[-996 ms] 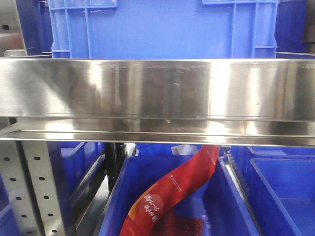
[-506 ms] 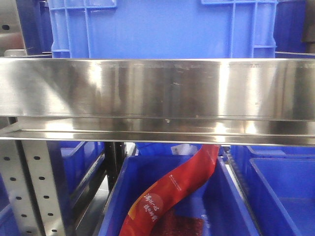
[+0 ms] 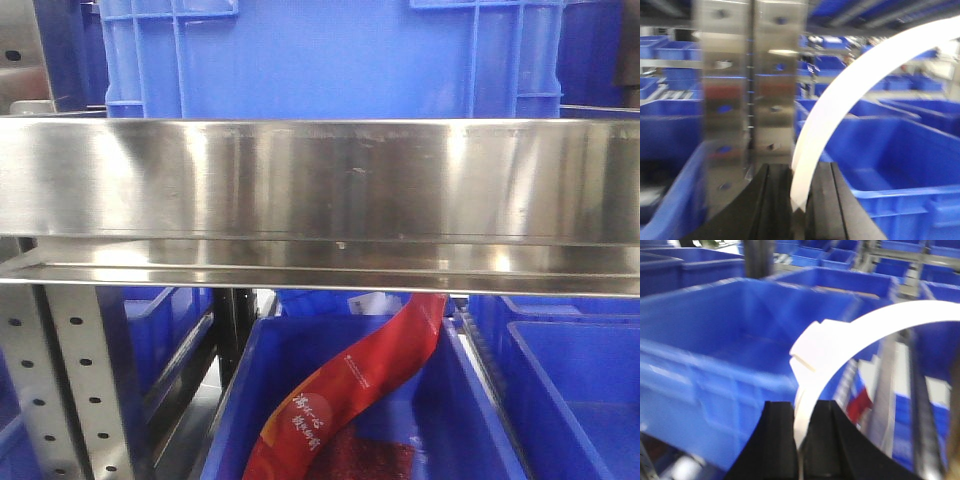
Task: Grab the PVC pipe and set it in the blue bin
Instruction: 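Move both held pipe pieces over the open blue bin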
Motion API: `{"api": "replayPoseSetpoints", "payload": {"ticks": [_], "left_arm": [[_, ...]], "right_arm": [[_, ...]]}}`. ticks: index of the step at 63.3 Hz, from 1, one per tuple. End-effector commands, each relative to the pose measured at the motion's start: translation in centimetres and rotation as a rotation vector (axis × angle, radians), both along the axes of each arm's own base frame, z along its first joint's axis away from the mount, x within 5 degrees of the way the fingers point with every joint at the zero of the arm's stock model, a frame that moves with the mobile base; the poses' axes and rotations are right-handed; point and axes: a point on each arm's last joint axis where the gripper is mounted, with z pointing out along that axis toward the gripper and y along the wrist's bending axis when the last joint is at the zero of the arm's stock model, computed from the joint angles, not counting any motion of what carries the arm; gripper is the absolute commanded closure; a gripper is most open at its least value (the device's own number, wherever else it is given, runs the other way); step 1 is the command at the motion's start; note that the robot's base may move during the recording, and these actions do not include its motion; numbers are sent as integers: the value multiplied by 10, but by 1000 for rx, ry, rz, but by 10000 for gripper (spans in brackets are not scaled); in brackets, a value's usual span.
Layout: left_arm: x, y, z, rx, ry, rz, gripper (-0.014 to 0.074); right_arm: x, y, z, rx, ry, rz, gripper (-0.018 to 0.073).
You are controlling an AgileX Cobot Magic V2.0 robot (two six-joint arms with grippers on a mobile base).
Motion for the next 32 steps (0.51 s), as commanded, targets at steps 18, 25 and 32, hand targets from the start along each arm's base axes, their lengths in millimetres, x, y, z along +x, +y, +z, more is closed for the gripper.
{"api": "replayPoseSetpoints", "payload": {"ticks": [18,25,32], "left_arm": [[100,-70,32,69,145,-225,707],[139,-89,36,68,217,-235,707],[175,-105,36,81,306,-247,707]], "right_arm": [[88,49,26,93,99,72,728],[118,61,26,64,197,59,728],[143,70,27,28,302,42,728]]}}
